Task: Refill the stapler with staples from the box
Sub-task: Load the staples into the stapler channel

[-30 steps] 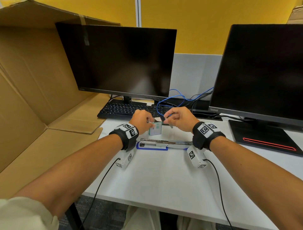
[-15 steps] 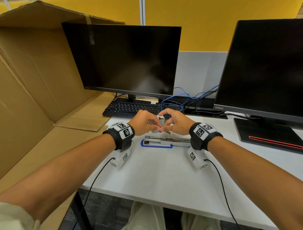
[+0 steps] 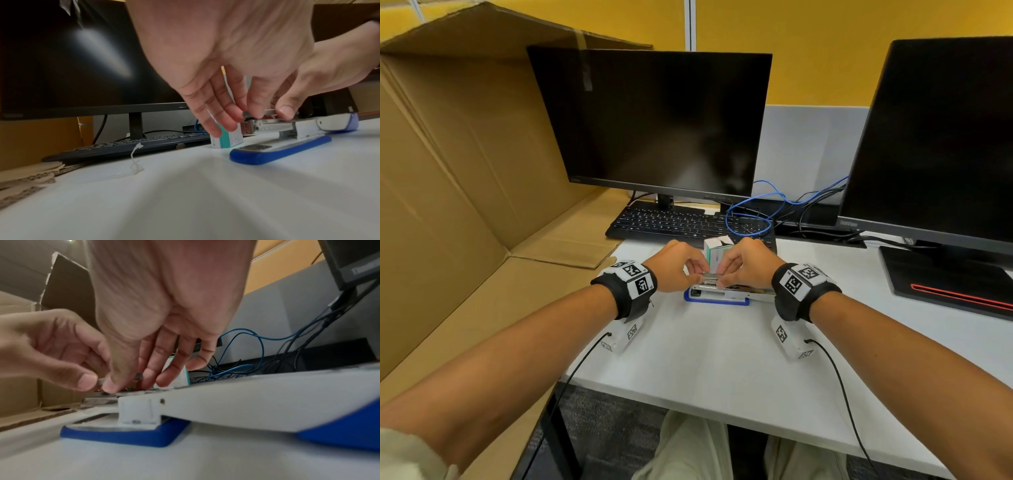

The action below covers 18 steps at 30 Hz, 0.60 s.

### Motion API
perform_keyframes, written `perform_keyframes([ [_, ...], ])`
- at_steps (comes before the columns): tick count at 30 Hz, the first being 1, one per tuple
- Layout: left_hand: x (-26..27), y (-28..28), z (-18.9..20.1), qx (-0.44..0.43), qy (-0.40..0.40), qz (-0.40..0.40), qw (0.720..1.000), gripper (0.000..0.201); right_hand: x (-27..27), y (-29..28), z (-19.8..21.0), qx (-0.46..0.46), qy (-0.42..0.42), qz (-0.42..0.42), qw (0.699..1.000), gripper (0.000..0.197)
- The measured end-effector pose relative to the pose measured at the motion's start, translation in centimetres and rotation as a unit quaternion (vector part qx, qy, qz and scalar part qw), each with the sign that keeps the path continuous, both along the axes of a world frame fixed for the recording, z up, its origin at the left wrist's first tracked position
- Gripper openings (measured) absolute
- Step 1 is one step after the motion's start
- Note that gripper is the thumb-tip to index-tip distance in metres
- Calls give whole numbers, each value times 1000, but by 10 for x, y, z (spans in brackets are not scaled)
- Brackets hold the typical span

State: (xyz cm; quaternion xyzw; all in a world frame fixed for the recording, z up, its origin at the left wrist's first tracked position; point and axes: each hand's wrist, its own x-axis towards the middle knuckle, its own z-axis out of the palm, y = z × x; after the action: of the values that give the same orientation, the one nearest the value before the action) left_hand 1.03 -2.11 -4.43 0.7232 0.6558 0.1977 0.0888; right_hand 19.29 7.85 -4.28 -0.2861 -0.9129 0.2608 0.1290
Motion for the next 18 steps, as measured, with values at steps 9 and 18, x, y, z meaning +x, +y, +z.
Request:
perform_keyframes([
  [9, -2, -5, -2, -23, 39, -7, 999, 22, -3, -1, -7, -22, -16, -18, 999, 24],
  [18, -4, -6, -1, -20, 51, -7, 998, 31, -4, -5, -5, -27, -21, -30, 999, 34],
])
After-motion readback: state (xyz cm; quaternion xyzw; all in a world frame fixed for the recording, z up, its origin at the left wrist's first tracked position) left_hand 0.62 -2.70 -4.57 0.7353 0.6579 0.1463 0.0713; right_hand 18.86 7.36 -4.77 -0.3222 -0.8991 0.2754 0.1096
